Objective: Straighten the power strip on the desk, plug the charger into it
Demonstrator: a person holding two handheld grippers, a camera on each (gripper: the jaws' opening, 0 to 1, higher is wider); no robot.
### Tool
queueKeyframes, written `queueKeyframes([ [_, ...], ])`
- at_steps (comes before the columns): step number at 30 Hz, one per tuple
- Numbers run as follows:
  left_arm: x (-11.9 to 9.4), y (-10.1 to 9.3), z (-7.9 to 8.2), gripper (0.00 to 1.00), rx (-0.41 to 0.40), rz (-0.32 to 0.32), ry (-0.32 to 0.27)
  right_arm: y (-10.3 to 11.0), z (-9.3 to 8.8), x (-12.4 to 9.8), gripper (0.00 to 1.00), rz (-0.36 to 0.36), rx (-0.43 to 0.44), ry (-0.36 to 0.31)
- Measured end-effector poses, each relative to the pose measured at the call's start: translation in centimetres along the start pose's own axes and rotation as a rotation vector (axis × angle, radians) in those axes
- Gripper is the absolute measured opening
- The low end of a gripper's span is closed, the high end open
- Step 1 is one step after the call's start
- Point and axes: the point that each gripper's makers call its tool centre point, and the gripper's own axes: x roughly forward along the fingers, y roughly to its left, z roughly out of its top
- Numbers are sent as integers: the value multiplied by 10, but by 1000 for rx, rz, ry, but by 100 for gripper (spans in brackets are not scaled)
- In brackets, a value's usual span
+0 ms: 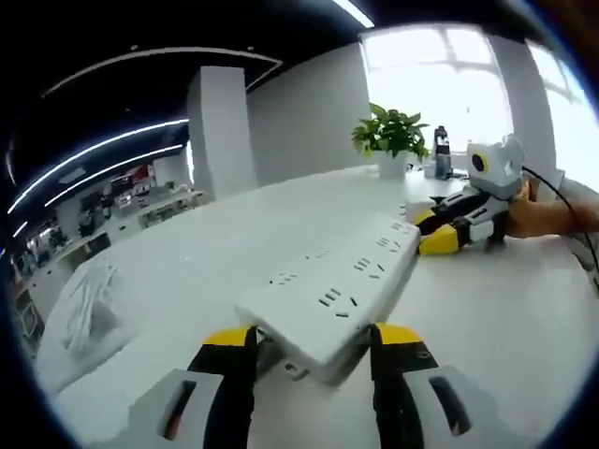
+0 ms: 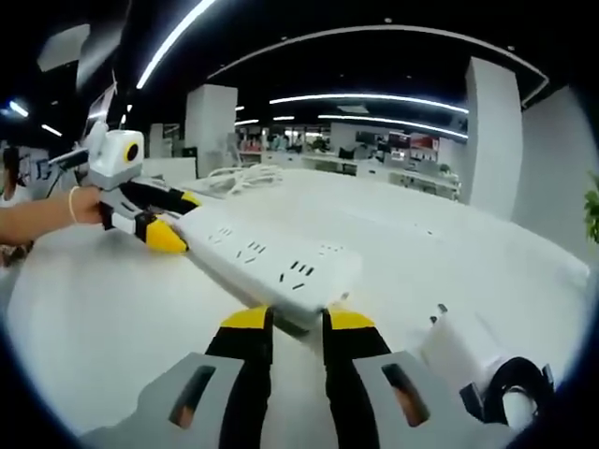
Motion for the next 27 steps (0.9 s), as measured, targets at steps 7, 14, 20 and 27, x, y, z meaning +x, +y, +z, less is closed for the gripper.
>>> queueKeyframes([
  [7, 3, -2, 1, 49, -2, 18, -2, 1, 2, 1, 32, -9, -16, -8],
  [14, 1, -1, 1, 55, -79, 15, -16, 2, 4, -1, 37, -3, 4, -20],
  [20, -4, -1, 6, 59, -123, 14, -44, 4, 6, -1, 40, 2, 17, -28],
  [27, -12, 0, 12, 66, -156, 22, -74, 5, 10, -3, 44, 8, 29, -41],
])
